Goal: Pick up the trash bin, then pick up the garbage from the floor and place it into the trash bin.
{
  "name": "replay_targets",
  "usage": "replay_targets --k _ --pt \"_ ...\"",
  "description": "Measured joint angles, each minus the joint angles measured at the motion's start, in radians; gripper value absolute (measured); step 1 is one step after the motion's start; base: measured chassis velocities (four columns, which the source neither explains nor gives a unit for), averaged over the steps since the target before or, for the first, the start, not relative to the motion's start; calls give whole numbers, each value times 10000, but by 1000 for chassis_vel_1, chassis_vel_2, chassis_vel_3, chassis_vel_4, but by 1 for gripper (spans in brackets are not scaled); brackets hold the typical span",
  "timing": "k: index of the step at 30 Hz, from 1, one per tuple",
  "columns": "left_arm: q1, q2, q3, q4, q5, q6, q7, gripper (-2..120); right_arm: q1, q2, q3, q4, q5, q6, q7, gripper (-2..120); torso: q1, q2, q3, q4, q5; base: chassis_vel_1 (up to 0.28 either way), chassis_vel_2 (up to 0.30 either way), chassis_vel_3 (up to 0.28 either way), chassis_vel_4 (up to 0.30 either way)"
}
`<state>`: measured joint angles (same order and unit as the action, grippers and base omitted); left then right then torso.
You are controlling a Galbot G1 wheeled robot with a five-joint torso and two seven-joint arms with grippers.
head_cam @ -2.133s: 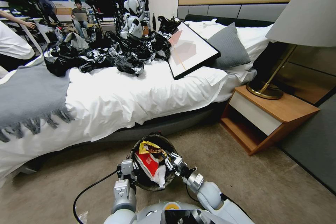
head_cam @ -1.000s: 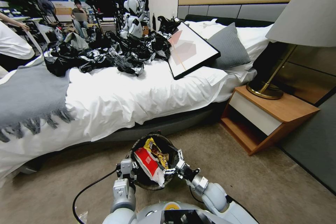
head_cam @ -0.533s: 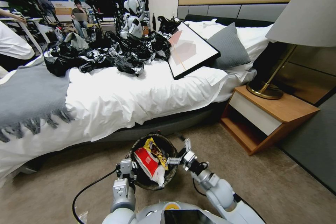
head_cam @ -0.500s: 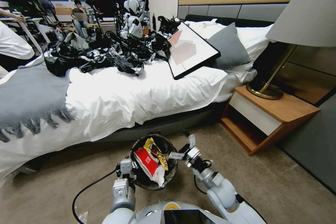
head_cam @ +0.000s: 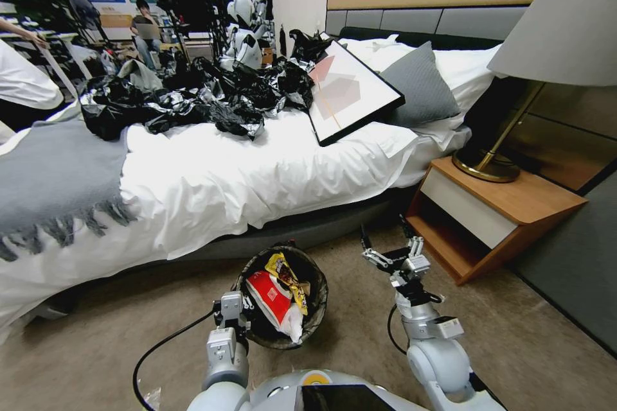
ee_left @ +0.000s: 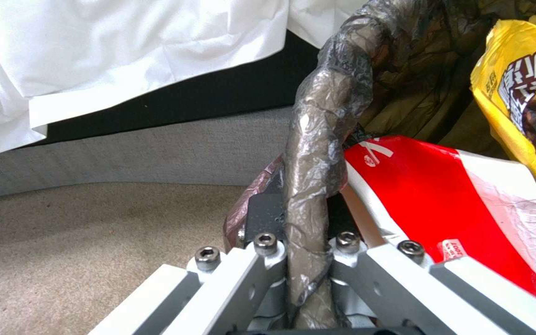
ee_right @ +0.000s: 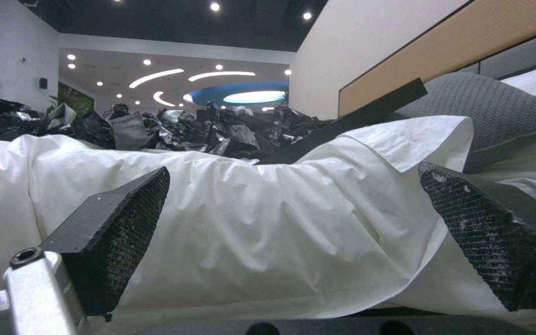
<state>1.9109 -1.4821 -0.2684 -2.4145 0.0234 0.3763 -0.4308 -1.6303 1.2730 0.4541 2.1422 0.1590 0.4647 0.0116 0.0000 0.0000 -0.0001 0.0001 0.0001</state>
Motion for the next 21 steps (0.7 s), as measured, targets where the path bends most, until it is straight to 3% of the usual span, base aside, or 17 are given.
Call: replay_targets --k 21 --pt "-8 -14 -8 -40 -22 92 27 0 36 116 -88 -345 -40 27 23 100 0 0 1 -1 -1 12 14 11 10"
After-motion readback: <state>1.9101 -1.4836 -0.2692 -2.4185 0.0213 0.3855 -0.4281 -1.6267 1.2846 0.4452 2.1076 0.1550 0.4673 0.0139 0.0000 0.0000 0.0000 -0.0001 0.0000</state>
